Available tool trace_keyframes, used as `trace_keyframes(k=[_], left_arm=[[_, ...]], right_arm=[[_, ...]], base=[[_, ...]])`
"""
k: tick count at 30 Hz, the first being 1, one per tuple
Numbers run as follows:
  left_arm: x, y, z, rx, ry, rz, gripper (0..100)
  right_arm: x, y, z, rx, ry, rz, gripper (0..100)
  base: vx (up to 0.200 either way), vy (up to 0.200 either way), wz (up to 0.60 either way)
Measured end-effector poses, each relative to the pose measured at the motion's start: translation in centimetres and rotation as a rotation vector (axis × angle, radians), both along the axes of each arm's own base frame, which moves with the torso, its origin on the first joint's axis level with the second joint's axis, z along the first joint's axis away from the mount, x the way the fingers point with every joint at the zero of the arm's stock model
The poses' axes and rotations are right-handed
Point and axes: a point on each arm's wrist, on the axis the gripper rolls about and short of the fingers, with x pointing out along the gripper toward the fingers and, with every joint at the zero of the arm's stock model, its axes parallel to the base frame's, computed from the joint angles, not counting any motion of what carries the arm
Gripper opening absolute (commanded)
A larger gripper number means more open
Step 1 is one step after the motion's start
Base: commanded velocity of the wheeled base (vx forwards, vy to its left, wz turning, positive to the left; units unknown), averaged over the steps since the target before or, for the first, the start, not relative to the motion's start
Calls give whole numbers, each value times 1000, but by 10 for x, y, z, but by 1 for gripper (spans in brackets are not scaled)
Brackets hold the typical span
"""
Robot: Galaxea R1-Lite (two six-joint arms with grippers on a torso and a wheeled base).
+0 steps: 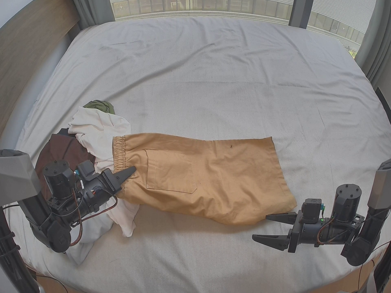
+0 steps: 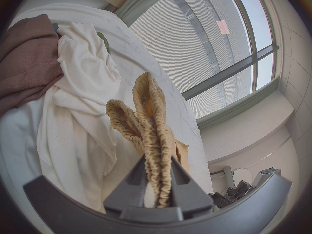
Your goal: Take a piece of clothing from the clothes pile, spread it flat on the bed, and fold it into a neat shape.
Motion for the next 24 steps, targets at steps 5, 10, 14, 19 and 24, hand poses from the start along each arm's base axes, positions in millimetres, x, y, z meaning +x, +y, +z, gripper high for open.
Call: trace_keyframes(k=[5,10,14,19,24], left_arm=[[-3,-17,4,-4,-17,-56,0],[-3,-41,6,6,-51,-133,0],[4,-55,4,28,-86,-163,0],[11,-76,4,25,-117,-205,0],[15,-95,9,6,-155,-246,0]], right_arm=[[1,0,4,8,-19,-1,100],[3,-2,16,31,-70,-12,100],[6,-6,25,50,-110,-34,100],[11,-14,32,63,-144,-74,100],[14,-18,35,68,-161,-95,100]], base=[[0,0,0],[0,0,0],[0,0,0],[0,0,0],[0,0,0]])
